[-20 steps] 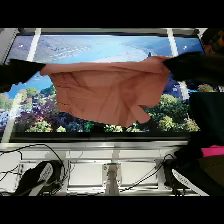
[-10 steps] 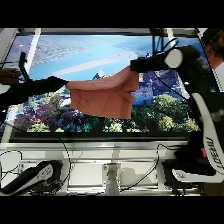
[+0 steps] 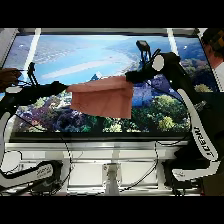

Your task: Fold the clothes and pants, and hang the long-sleeved shirts on hangers.

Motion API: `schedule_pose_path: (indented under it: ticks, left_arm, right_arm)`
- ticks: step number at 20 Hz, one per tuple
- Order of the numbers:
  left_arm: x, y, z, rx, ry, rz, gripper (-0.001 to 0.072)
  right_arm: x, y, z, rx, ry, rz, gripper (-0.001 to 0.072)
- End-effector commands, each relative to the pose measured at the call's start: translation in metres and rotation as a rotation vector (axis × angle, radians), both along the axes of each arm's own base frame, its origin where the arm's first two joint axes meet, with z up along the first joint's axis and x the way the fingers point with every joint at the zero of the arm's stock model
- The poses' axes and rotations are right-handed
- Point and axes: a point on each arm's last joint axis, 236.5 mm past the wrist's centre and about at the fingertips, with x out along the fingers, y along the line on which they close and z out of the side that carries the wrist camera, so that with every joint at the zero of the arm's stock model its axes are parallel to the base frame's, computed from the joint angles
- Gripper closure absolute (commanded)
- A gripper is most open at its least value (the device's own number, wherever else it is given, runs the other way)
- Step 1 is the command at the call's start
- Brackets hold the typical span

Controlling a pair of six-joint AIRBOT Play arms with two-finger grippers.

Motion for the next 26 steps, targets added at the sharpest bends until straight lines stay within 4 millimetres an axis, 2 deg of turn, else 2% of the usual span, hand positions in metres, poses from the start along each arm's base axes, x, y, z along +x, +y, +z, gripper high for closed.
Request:
schedule_pose_path:
  ticks: [1, 5, 8, 14, 17, 21, 22, 23, 24, 25, 26]
  left_arm:
    - [-0.021, 0.003, -0.022, 0.038, 0.102, -0.053, 0.0698]
    - [-0.037, -0.011, -0.031, 0.013, 0.159, -0.128, 0.0698]
    - [-0.058, -0.017, -0.042, 0.029, 0.222, -0.209, 0.0699]
    - [-0.078, -0.007, -0.063, 0.134, 0.321, -0.237, 0.0698]
    - [-0.079, -0.013, -0.063, 0.136, 0.319, -0.253, 0.0697]
    - [-0.079, -0.028, -0.064, 0.152, 0.306, -0.288, 0.0696]
    - [-0.077, -0.030, -0.064, 0.159, 0.298, -0.287, 0.0695]
    - [-0.076, -0.030, -0.064, 0.163, 0.293, -0.284, 0.0668]
    - [-0.075, -0.030, -0.065, 0.164, 0.292, -0.283, 0.0551]
    - [-0.075, -0.028, -0.065, 0.164, 0.292, -0.280, 0.0394]
    - [-0.075, -0.027, -0.064, 0.162, 0.293, -0.275, 0.0274]
  right_arm:
    - [-0.038, 0.000, -0.028, -0.060, 0.142, 0.047, 0.0706]
    - [-0.075, 0.011, -0.057, -0.103, 0.248, 0.085, 0.0706]
    - [-0.105, 0.002, -0.067, -0.169, 0.332, 0.116, 0.0706]
    - [-0.119, -0.003, -0.090, -0.142, 0.351, 0.021, 0.0705]
    - [-0.128, 0.005, -0.102, -0.097, 0.384, -0.002, 0.0705]
    - [-0.139, -0.001, -0.114, -0.112, 0.419, -0.007, 0.0702]
    - [-0.140, -0.001, -0.116, -0.113, 0.420, -0.007, 0.0666]
    - [-0.140, -0.001, -0.117, -0.111, 0.417, -0.009, 0.0484]
    - [-0.139, -0.001, -0.117, -0.110, 0.416, -0.010, 0.0242]
    - [-0.139, -0.001, -0.116, -0.110, 0.416, -0.010, 0.0106]
    - [-0.140, -0.002, -0.116, -0.112, 0.418, -0.009, 0.0107]
